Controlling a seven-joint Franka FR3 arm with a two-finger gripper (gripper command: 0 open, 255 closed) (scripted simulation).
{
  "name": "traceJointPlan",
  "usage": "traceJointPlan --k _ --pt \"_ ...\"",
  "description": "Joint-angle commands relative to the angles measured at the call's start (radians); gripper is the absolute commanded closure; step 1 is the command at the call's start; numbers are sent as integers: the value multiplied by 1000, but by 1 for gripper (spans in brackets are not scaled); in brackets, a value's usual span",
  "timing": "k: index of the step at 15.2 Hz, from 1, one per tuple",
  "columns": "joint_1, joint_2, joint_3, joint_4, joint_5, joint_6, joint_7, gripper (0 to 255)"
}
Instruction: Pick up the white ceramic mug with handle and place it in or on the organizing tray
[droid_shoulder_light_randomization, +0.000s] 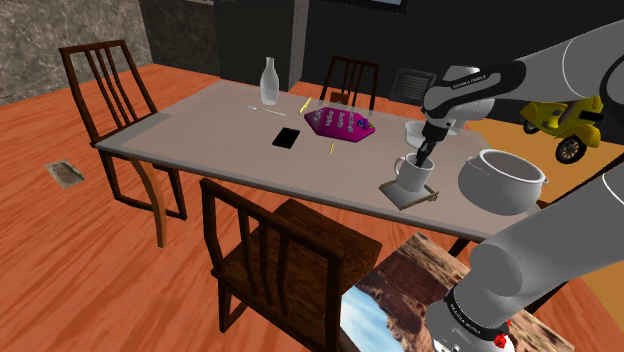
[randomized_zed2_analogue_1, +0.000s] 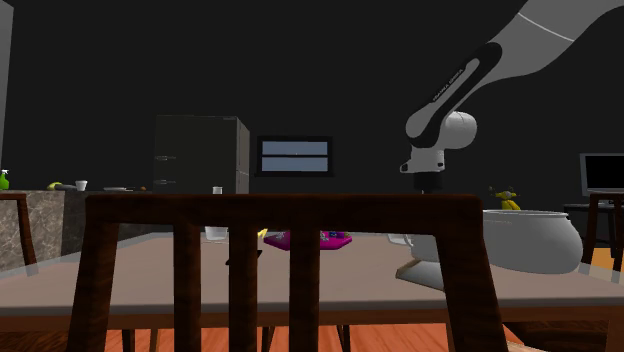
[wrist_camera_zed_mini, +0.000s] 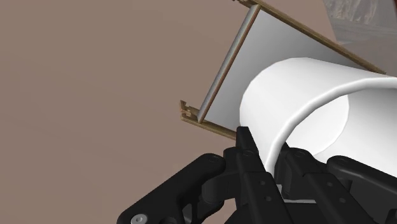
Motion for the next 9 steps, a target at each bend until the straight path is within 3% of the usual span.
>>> traceJointPlan --k 1,3,4,9 --pt "0 0 0 0 0 1 0 255" --pt "0 0 0 0 0 1 0 255" --pt "0 0 0 0 0 1 0 0" --pt "0 0 0 0 0 1 0 0"
